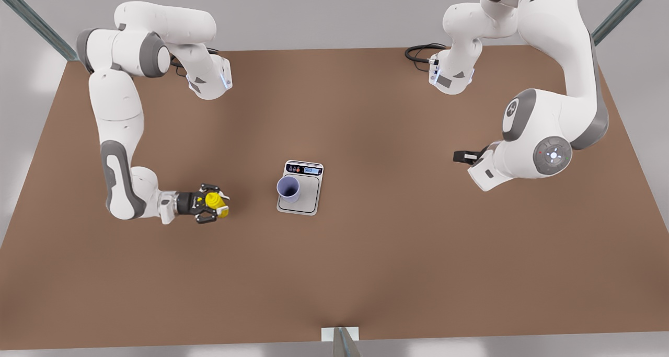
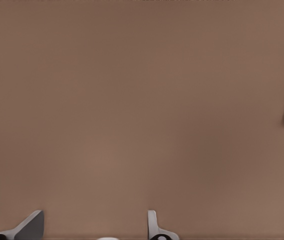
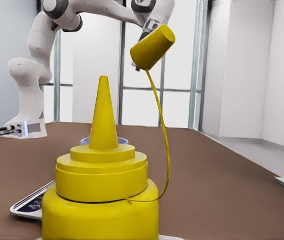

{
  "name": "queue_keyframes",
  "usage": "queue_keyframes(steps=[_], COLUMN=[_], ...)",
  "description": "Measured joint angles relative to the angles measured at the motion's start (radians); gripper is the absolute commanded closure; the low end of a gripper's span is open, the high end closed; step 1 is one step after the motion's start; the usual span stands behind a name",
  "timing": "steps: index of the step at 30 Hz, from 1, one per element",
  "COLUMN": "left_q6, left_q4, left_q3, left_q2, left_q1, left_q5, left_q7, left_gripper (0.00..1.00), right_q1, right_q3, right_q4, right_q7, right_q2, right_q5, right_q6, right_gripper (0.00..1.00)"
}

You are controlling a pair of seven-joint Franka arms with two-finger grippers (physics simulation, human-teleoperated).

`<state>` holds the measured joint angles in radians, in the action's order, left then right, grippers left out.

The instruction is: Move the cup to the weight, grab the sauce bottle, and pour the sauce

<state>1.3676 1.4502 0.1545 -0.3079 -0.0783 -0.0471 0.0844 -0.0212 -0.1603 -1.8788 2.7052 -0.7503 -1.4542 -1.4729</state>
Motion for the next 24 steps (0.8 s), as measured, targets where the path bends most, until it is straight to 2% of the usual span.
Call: queue_keyframes(steps=[24], left_q6=[-0.048], left_q4=[-0.002], left_q3=[0.000], left_q2=[-0.006], left_q1=[-0.005], left_q5=[0.017], left_q7=[0.005], left_gripper=[0.00], right_q1=[0.021], right_q3=[0.001], right_q4=[-0.033], right_q7=[-0.023], right_q2=[-0.049], right_q5=[-0.019], right_q6=[0.042], right_gripper=[0.58])
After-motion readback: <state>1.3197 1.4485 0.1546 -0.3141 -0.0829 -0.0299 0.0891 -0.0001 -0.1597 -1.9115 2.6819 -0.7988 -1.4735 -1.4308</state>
